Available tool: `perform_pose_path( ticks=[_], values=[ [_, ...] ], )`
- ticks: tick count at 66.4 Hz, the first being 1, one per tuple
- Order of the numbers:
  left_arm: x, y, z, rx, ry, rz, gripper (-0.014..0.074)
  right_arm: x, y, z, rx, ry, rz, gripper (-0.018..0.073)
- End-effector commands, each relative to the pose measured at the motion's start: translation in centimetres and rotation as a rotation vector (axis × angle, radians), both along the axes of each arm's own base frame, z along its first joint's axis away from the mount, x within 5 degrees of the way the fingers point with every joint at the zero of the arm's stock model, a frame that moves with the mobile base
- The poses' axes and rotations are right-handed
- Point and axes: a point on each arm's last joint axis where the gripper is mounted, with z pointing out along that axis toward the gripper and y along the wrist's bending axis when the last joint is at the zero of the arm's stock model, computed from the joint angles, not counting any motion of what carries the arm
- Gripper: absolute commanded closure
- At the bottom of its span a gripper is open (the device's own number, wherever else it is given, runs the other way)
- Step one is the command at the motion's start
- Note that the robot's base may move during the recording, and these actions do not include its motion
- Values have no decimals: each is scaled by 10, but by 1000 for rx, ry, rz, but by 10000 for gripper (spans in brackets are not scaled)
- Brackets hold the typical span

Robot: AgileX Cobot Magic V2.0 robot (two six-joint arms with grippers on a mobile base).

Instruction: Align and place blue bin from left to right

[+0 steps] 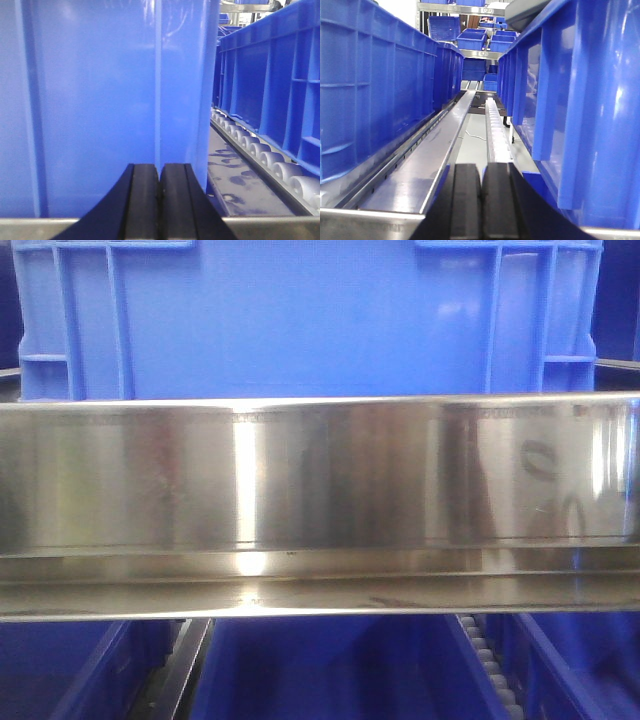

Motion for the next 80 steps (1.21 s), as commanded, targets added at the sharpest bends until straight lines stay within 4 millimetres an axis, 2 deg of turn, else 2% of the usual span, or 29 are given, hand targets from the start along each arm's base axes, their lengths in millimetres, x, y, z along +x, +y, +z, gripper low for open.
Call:
perform_pose_path(
  ticks=[1, 52, 60, 69, 77, 80],
  values=[
    [-1, 0, 2, -5, -22, 1, 708, 0, 0, 2, 2, -25, -5, 638],
    [-1, 0, 2, -5, -22, 1, 708, -1, 0, 3, 3, -33, -5, 638],
    [-1, 0, 7, -5, -69, -1, 708, -1, -1, 8, 15, -85, -7, 638],
    [-3, 0, 18, -10, -198, -2, 708, -3, -2, 19, 45, -212, -12, 638],
    [-6, 2, 28, -118, -311, 3, 708, -6, -2, 26, 62, -288, -15, 638],
    [-7, 3, 33, -135, -320, 3, 708, -8, -3, 37, 66, -305, -14, 638]
  ],
)
